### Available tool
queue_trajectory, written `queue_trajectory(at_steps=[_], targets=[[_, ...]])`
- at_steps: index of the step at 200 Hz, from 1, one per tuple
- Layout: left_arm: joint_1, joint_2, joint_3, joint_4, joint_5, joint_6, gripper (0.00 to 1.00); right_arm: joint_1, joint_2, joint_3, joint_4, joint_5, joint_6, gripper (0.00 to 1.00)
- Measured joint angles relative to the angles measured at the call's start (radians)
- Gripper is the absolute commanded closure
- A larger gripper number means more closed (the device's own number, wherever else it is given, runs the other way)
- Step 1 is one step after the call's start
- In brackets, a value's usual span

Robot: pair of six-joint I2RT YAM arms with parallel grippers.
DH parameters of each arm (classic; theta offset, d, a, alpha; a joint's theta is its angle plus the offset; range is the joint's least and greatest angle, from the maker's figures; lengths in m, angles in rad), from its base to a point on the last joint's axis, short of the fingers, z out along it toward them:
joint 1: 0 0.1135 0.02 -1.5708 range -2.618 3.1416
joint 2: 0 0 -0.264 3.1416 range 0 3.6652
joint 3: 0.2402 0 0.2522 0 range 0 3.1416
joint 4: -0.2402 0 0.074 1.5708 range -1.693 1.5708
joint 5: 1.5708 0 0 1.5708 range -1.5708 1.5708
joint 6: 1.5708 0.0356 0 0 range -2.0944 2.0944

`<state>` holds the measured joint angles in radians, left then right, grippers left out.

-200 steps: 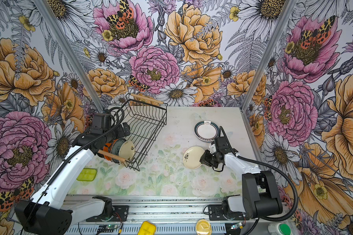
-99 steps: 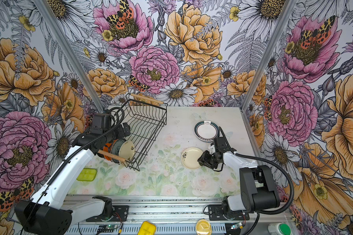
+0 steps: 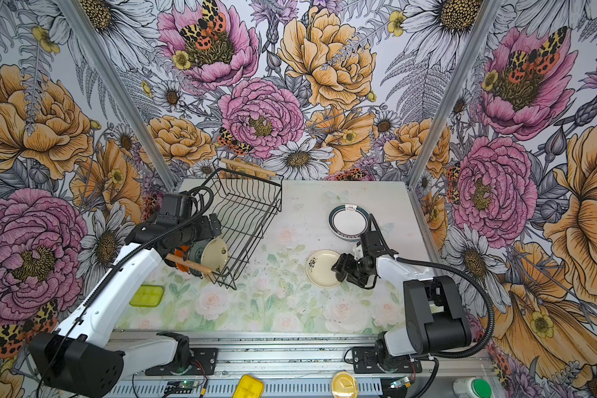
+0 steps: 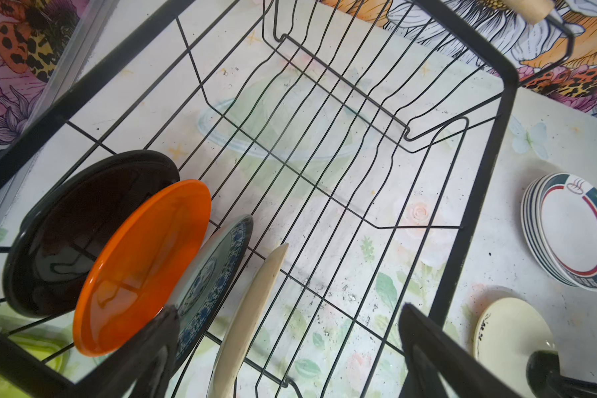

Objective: Unload the plates from the dish rack

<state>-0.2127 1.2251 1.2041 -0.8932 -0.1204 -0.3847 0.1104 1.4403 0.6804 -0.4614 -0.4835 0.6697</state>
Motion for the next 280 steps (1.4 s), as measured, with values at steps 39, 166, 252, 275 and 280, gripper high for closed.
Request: queue_trajectory(at_steps=[39,166,252,275,280], targets=[[0.0,0.034,0.04,-0.07,0.006,-0.002,0.01,-0.001,-0.022,0.006,0.003,0.061,0.012,0.01],[-0.076,0.284,0.21,-0.353,-0.003,0.056,0.2,-0.001,-0.175,0.075,-0.131,0.29,0.031,0.01],[-0.056,0.367,0.292,-0.472,-0.009,0.182,0.36,-0.034,-0.248,0.074,-0.142,0.306,0.026,0.01],[-0.027,0.378,0.292,-0.484,-0.01,0.191,0.38,-0.045,-0.287,0.074,-0.141,0.307,0.018,0.01],[-0.021,0.382,0.293,-0.487,-0.01,0.194,0.38,-0.047,-0.295,0.074,-0.141,0.307,0.017,0.01]])
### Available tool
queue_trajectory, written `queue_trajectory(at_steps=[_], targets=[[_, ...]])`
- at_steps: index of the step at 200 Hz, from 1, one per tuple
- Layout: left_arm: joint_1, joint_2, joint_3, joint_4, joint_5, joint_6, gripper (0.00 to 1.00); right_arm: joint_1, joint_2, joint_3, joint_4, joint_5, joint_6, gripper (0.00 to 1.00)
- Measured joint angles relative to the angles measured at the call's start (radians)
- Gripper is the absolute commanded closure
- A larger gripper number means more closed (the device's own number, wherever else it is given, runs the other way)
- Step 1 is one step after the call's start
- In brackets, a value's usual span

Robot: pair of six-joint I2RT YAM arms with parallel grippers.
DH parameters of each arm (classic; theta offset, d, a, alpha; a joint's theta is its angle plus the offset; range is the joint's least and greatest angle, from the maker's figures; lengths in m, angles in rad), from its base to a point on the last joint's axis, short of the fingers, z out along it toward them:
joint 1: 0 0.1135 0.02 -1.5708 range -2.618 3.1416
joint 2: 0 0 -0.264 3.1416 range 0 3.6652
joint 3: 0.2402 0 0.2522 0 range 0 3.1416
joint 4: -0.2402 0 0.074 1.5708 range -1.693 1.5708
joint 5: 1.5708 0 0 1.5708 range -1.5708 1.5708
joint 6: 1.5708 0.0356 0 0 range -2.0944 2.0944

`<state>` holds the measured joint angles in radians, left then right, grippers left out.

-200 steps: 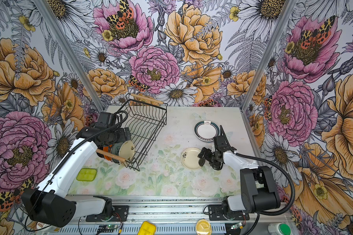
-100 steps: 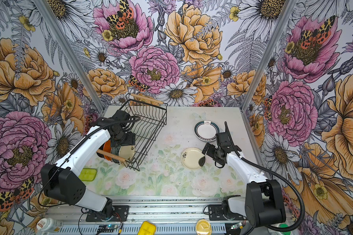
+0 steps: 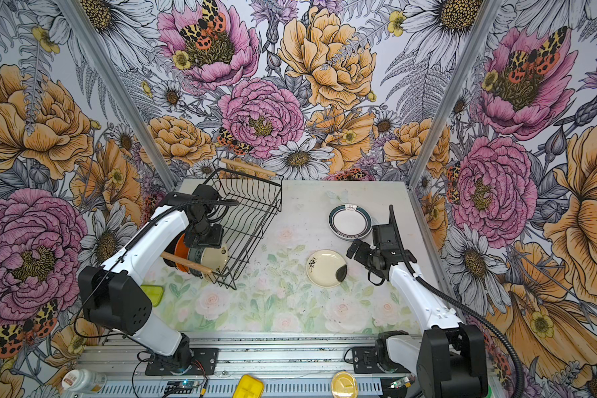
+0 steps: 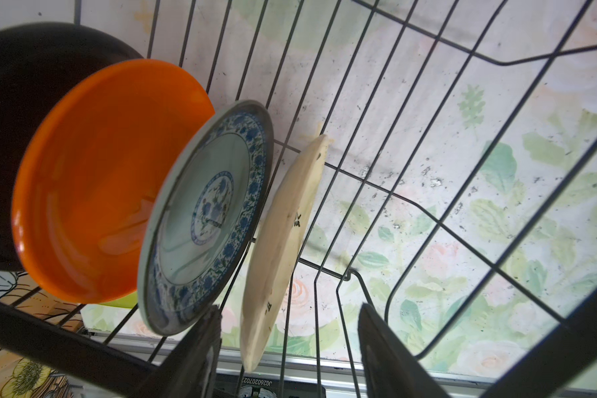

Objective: Unload the plates from the dish rack
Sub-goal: 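Move the left gripper onto the next cream plate in the rack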

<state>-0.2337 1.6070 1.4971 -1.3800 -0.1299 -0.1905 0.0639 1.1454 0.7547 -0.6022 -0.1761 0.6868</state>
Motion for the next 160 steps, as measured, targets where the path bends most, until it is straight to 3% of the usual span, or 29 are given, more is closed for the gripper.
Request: queue_trajectory(at_steps=[74,114,160], targets=[[0.009,0.062,0.003,-0.005,-0.004,0.013,0.55,-0.007,0.025,0.026,0.0,0.0,-0.034,0.01],[0.009,0.063,-0.026,-0.008,-0.01,0.007,0.68,-0.013,0.05,0.033,0.0,0.0,-0.046,0.01],[0.009,0.071,-0.042,-0.01,-0.027,0.007,0.69,-0.013,0.056,0.039,0.0,0.0,-0.052,0.01]])
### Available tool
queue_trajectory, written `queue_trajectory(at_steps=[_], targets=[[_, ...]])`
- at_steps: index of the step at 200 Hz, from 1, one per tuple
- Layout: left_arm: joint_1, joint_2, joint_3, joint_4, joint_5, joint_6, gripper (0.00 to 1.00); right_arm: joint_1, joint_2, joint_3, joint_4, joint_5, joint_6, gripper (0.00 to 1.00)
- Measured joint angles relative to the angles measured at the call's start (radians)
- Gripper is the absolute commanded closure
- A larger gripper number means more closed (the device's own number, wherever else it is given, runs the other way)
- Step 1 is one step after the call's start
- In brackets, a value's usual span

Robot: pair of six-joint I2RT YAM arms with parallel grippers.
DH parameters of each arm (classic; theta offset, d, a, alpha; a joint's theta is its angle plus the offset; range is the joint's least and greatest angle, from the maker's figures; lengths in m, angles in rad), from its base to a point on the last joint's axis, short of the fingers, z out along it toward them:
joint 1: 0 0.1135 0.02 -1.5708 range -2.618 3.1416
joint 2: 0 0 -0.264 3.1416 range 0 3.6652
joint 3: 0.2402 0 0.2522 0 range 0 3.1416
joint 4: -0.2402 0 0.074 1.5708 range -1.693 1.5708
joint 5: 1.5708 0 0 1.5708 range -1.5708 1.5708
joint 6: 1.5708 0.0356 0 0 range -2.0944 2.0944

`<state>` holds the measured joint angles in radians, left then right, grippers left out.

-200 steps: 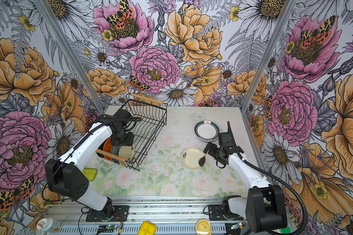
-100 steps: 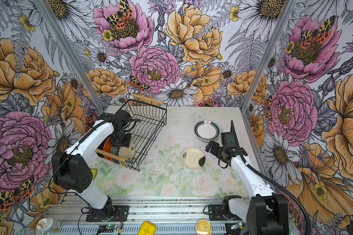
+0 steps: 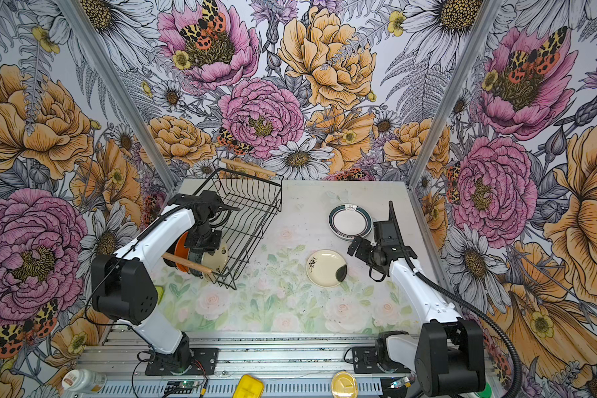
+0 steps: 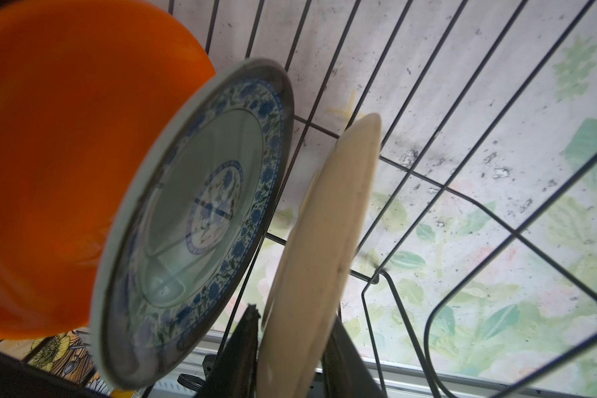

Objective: Unload the plates from the dish rack
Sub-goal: 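Move the left gripper onto the next cream plate in the rack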

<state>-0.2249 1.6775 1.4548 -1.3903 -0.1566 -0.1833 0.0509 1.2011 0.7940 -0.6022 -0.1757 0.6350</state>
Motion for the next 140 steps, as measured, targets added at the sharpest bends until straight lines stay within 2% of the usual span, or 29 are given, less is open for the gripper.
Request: queue_trajectory(at_steps=[42,140], targets=[[0.001,0.0,0.0,-0.001,-0.003,0.0,0.81,0.0,0.0,0.002,0.0,0.0,0.0,0.01],[0.019,0.003,0.012,-0.002,-0.036,0.018,0.85,-0.005,0.006,0.002,0.0,0.0,0.0,0.01]])
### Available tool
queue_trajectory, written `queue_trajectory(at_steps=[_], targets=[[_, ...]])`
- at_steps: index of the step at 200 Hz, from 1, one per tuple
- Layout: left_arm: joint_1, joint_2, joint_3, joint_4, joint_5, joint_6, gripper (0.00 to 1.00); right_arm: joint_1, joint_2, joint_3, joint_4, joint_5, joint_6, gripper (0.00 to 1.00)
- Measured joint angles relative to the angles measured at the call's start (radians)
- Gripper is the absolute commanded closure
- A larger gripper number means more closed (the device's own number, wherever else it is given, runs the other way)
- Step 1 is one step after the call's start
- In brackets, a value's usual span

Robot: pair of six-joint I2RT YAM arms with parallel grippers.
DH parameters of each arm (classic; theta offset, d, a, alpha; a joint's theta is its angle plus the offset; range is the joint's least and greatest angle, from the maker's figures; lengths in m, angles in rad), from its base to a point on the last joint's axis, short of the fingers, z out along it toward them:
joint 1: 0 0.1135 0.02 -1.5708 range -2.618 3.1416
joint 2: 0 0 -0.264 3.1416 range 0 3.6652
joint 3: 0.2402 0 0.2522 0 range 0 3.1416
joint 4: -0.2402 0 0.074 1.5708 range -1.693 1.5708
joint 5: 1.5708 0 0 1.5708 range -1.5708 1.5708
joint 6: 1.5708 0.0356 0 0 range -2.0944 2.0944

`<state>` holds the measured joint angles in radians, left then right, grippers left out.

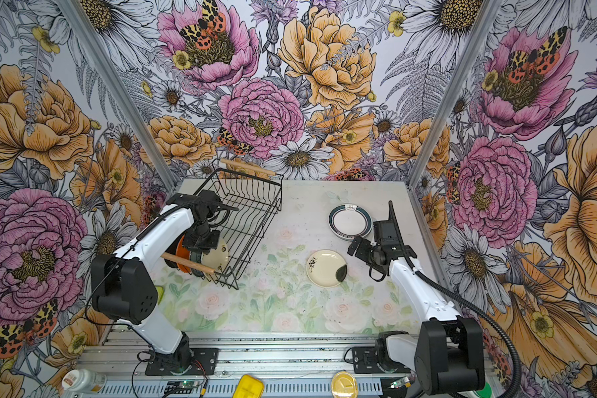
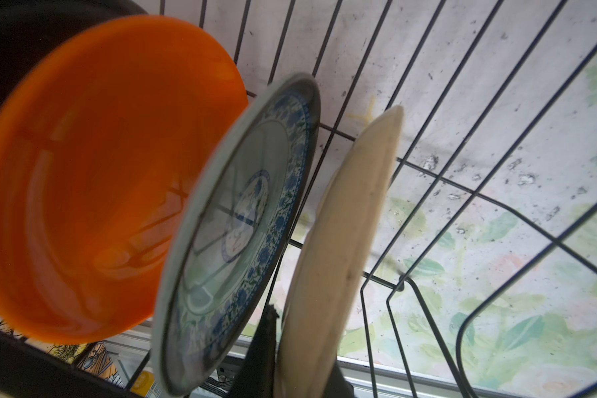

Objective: Unload the plates from the dish rack
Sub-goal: 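Move the left gripper onto the next cream plate in the rack, then lift the cream plate out of the rack with the left gripper while the right approaches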

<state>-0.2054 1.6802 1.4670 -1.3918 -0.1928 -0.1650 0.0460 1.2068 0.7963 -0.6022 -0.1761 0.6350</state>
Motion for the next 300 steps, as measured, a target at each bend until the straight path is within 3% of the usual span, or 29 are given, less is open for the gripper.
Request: queue_trajectory(at_steps=[93,140,189,221,242,271,300], targets=[[0.006,-0.001,0.052,-0.001,0.008,-0.011,0.95,0.0,0.018,0.019,0.0,-0.003,-0.001,0.01],[0.006,-0.01,0.187,-0.023,0.047,-0.02,0.99,0.0,0.051,0.077,-0.001,-0.005,-0.031,0.01],[0.014,-0.044,0.382,-0.014,0.09,-0.105,0.99,0.005,0.087,0.216,0.008,-0.057,-0.098,0.01],[-0.028,-0.078,0.397,0.061,0.158,-0.19,0.99,0.014,0.087,0.283,0.076,-0.127,-0.101,0.01],[-0.072,-0.1,0.339,0.192,0.229,-0.274,0.96,0.026,0.085,0.285,0.172,-0.202,-0.055,0.01],[-0.122,-0.176,0.096,0.475,0.325,-0.449,0.98,0.07,0.078,0.229,0.395,-0.274,0.07,0.01],[-0.172,-0.22,-0.081,0.706,0.329,-0.617,0.96,0.13,0.077,0.09,0.689,-0.293,0.249,0.02]])
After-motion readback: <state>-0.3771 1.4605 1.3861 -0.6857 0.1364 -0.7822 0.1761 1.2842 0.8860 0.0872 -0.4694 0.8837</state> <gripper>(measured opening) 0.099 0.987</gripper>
